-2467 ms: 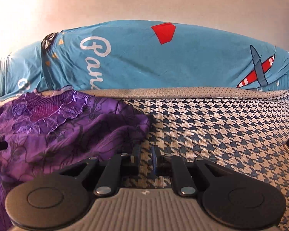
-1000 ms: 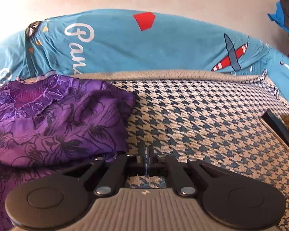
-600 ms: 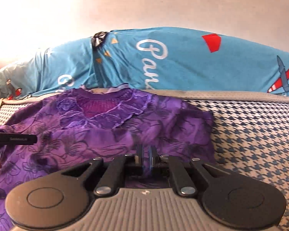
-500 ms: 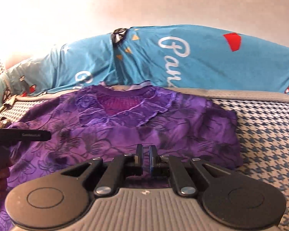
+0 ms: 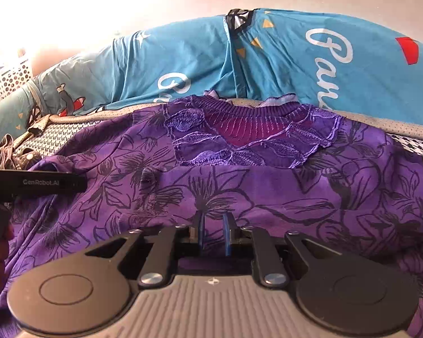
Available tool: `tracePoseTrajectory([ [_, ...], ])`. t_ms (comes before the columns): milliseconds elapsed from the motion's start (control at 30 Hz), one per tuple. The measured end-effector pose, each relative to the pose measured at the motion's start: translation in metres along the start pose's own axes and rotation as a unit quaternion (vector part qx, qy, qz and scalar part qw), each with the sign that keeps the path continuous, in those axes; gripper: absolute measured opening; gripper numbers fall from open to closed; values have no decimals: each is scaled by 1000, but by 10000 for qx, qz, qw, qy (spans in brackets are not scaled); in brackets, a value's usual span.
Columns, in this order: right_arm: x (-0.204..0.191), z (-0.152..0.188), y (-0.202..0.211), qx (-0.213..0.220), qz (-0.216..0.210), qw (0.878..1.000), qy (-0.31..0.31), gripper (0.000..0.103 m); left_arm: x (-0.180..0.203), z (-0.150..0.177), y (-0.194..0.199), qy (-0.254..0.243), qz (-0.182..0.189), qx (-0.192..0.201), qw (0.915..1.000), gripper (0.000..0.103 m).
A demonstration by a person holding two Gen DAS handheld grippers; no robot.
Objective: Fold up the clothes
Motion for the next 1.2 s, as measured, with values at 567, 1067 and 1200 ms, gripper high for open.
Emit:
tracePoseTrajectory([
  [567,-83,36,6,-555,-1065,9837,1339,22,-126,12,13,1371,-242,44,9903,103],
  [1067,-111,37,7,-484,-1268,9813,1362,23,-141,59,12,474,-48,-195,9987,98],
  [1200,-114,38,5,-487,-1264,9811,1384,23,-142,68,5,376,24,-313,9988,90],
])
Point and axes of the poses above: each gripper's, at about its wrist camera, not at the fingertips, and y roughly against the way its jaws point, x to its right, z to its underside, the point moved 6 cm from there along -y, roughly the way its jaws point, and after that the axes turned 12 degrees about -y, right-handed, at the moved point
